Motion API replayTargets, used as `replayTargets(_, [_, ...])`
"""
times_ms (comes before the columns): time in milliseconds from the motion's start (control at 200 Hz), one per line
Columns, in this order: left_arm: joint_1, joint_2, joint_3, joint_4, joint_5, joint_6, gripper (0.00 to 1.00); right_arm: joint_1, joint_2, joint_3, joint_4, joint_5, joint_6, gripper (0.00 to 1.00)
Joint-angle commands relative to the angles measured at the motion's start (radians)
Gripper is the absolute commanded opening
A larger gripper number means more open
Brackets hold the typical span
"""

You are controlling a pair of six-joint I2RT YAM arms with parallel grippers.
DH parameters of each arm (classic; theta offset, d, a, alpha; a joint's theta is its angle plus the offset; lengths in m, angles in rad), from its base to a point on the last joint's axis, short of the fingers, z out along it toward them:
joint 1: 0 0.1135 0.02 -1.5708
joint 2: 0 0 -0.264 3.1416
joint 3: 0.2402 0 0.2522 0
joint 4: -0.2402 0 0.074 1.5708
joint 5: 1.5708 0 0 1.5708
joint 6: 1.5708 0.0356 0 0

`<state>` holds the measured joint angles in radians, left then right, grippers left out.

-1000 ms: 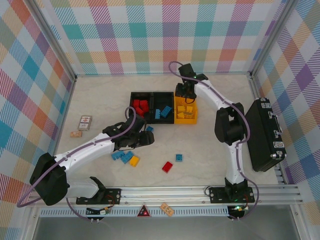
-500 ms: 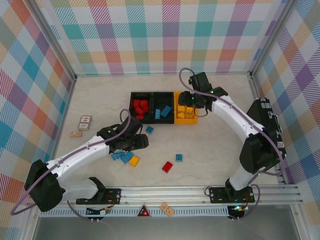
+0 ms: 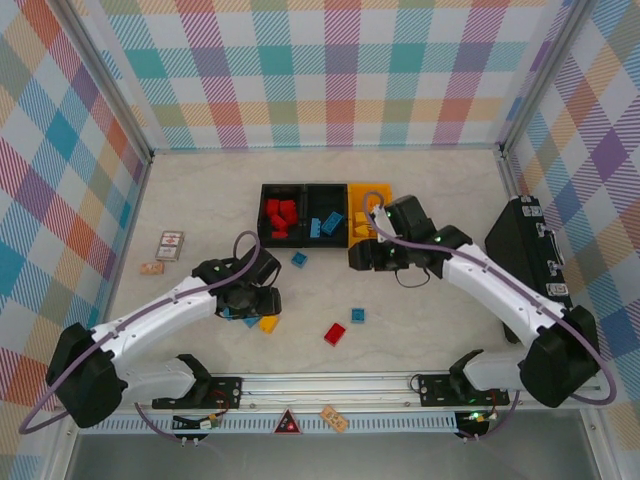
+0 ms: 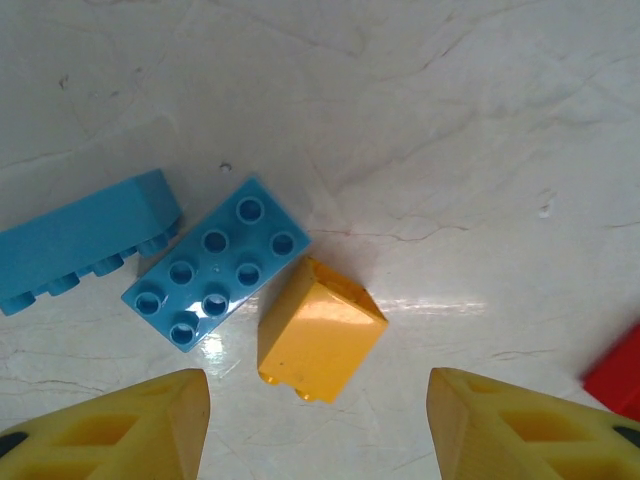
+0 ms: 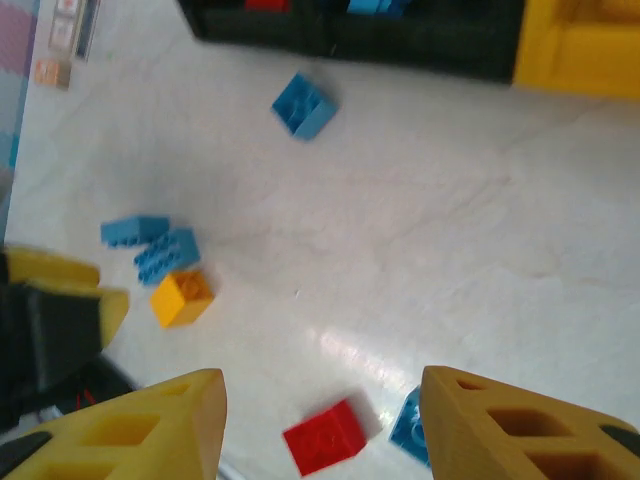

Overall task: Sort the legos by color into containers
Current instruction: Pick up the lego from the middle-left of the table.

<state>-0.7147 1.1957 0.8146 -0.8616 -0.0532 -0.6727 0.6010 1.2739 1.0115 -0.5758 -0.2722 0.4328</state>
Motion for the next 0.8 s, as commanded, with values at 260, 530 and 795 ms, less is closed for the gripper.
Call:
replayTargets(260, [-0.015,0.130,-0.035,0.094,0.039,0.026,0.58,0.019,-0.041,-0.111,0.065,-0.042,0.061,0.54])
replayTargets(530, [-0.066,0.222,-0.021,0.098,-0.012,0.024,0.49,0.020,-0.034,-0.129,0.082,-0.042,0.075,0.54])
replayTargets(795, [-0.107,0.294,0.011,0.094,-0.040,0.030,0.29,0.021,-0.035,-0.143,0.098,-0.039,0.083,0.54])
